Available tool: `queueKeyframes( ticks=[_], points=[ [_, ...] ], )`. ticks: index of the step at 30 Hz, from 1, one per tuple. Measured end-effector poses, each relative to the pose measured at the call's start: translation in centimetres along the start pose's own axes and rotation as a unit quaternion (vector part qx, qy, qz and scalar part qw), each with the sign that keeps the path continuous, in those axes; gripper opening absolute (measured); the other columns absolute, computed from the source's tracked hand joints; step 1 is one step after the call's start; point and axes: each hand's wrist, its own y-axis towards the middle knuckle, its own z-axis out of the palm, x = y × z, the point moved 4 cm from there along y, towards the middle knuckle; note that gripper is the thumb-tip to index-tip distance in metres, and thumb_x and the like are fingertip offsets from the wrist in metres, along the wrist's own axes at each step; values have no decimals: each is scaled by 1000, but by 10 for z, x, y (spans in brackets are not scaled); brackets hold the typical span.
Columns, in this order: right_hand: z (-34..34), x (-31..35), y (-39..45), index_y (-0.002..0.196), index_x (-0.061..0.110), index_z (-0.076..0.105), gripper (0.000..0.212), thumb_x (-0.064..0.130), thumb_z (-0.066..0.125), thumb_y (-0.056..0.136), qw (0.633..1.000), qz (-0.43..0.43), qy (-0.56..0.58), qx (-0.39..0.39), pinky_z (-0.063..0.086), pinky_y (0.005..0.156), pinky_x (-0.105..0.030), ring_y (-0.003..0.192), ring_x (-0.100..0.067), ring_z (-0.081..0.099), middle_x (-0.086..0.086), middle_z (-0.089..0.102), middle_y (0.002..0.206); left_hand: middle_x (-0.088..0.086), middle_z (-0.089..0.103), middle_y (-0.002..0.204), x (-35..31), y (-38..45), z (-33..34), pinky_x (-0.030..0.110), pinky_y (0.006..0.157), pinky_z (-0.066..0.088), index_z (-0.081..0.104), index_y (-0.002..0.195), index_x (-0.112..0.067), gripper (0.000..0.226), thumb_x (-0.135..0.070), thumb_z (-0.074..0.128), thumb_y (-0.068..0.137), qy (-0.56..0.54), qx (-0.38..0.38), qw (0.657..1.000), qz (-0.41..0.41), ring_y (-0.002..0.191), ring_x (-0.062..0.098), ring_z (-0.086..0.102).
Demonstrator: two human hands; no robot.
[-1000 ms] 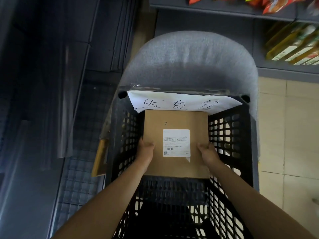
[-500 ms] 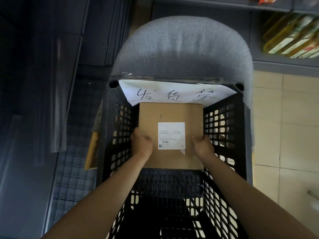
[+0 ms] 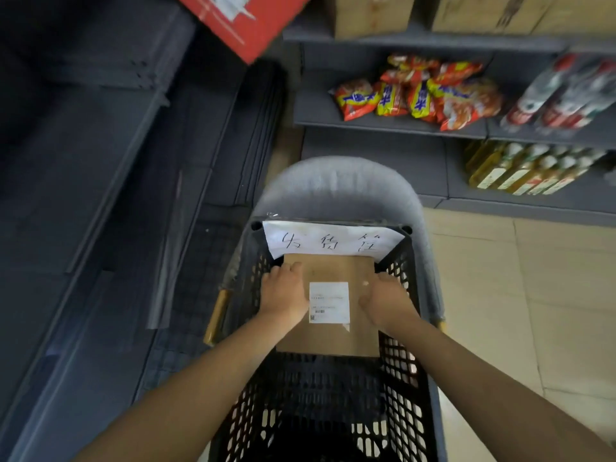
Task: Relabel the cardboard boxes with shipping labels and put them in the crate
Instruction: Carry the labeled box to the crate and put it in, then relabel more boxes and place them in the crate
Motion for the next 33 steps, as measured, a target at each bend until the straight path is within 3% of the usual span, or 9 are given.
queueKeyframes(
  ticks=[4, 7, 10, 13, 17, 20, 22, 27, 33],
  points=[
    [-63, 29, -46, 102, 11, 62, 25, 9, 42, 87, 996, -59, -63, -33, 55, 78, -38, 88, -25, 63, -8, 66, 100, 6, 54, 122, -6, -34, -70, 37, 96, 36, 46, 128, -16, 41, -22, 55, 88, 77, -23, 997, 14, 114, 26, 50],
    [-100, 52, -82, 112, 9, 59, 30, 7, 41, 87, 986, -112, -110, -51, 52, 78, -35, 97, -28, 60, -12, 63, 109, 7, 52, 127, -6, -67, -121, 36, 96, 34, 46, 128, -16, 40, -20, 53, 89, 92, -33, 995, 8, 118, 27, 47],
    [-136, 79, -123, 120, 14, 56, 29, 20, 46, 94, 976, -149, -133, -80, 50, 82, -34, 104, -25, 59, -8, 61, 117, 8, 52, 129, -3, -110, -170, 36, 97, 34, 45, 130, -16, 41, -24, 52, 91, 107, -56, 993, 2, 118, 26, 48],
    [-165, 110, -169, 115, 16, 60, 27, 30, 48, 96, 965, -189, -136, -121, 52, 84, -35, 100, -23, 62, -5, 65, 112, 9, 52, 129, 4, -159, -212, 36, 98, 34, 45, 128, -15, 41, -30, 53, 91, 107, -75, 991, -15, 119, 27, 47],
    [-179, 151, -237, 123, 16, 55, 31, 25, 43, 96, 939, -259, -165, -157, 47, 76, -31, 98, -23, 61, -6, 64, 111, 10, 49, 133, 21, -231, -250, 36, 97, 35, 41, 133, -13, 42, -31, 46, 96, 116, -125, 984, -44, 122, 28, 45],
    [-168, 176, -292, 123, 16, 53, 30, 26, 44, 97, 922, -296, -175, -176, 43, 72, -28, 104, -25, 60, -8, 63, 115, 8, 52, 129, 42, -290, -261, 36, 95, 36, 43, 131, -13, 40, -35, 43, 97, 85, -168, 981, -50, 118, 27, 47],
    [-149, 192, -329, 120, 15, 55, 30, 29, 43, 97, 913, -327, -170, -176, 48, 79, -31, 106, -27, 59, -9, 63, 116, 8, 52, 128, 60, -330, -255, 36, 95, 37, 44, 131, -14, 40, -35, 42, 97, 57, -180, 980, -59, 117, 27, 48],
    [-76, 222, -398, 110, 12, 57, 27, 31, 45, 95, 882, -399, -213, -132, 46, 80, -32, 105, -30, 57, -11, 63, 113, 11, 50, 132, 106, -425, -205, 38, 97, 36, 43, 132, -12, 41, -34, 42, 98, 31, -145, 982, -116, 120, 29, 46],
    [21, 255, -461, 116, 14, 56, 29, 32, 44, 96, 833, -472, -280, -69, 44, 87, -32, 109, -27, 55, -9, 60, 119, 13, 53, 128, 156, -534, -133, 35, 92, 38, 47, 125, -8, 35, -29, 44, 97, 5, -121, 967, -222, 117, 30, 50]
  ],
)
